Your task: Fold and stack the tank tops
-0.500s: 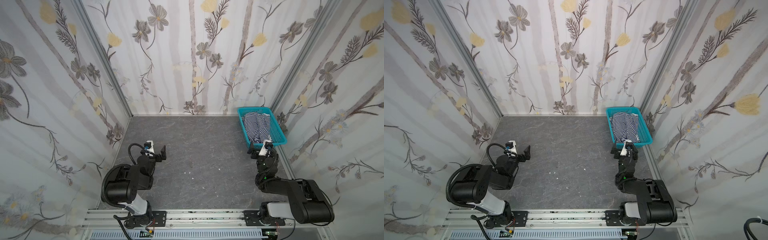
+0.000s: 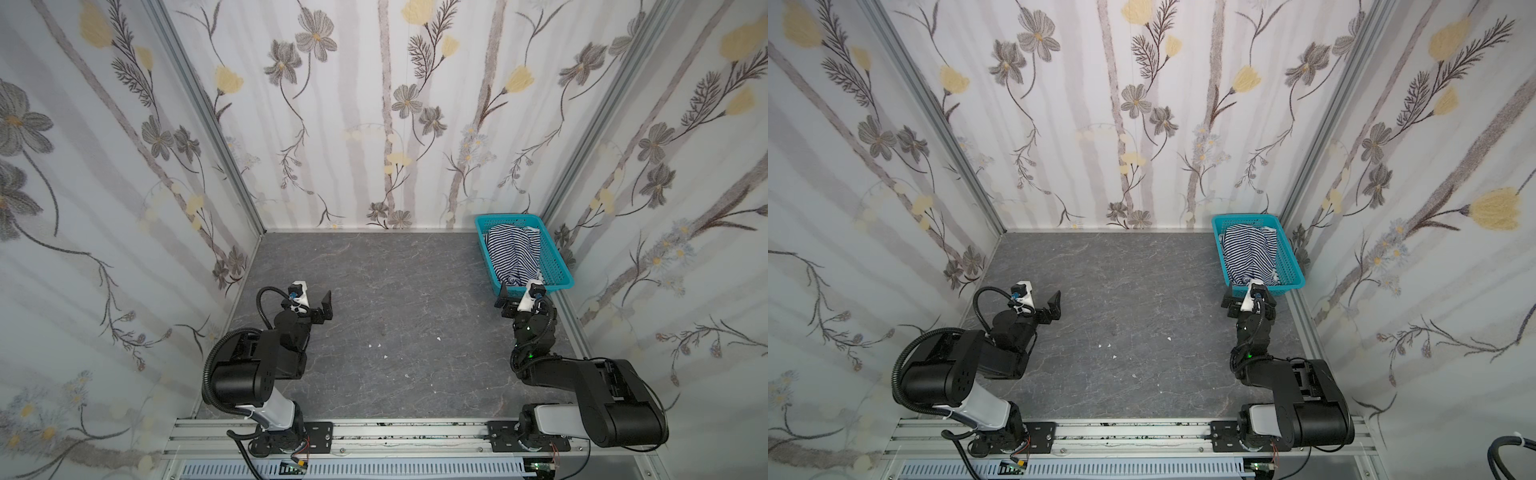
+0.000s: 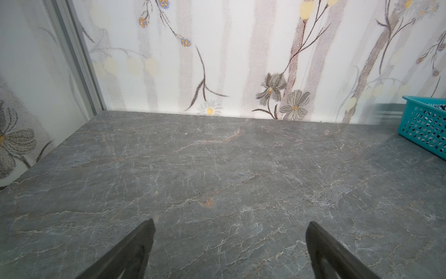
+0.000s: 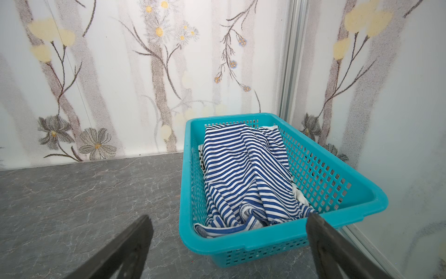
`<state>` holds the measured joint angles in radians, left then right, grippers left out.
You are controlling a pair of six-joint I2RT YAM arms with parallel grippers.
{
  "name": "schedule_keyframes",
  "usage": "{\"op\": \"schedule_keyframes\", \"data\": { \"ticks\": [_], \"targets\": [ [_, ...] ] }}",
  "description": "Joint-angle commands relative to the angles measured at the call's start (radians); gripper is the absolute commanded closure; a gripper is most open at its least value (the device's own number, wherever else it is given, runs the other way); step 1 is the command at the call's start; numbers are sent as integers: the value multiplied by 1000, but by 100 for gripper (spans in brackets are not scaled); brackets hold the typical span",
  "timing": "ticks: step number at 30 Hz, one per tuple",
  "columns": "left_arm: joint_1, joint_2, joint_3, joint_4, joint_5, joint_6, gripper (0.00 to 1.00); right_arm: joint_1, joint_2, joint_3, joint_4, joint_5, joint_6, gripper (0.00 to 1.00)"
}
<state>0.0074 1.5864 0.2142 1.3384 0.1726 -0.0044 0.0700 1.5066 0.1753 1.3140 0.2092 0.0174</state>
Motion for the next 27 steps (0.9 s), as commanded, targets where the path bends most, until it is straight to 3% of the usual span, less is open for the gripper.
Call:
{"op": "schedule_keyframes", "data": {
  "ticks": [1,19,24,27],
  "targets": [
    [0,0,4,39,5,1,0,1,3,3,46,10,-3,0],
    [0,-5,-1,42,13,3,0,2,-1,-14,75,0,-5,0],
    [1,-73,-53,74,42,12,0,17,-97,-59,77,36,-15,0],
    [6,-151,-91,91,63,9,0,30,-226,-54,-59,90,-10,0]
  ]
}}
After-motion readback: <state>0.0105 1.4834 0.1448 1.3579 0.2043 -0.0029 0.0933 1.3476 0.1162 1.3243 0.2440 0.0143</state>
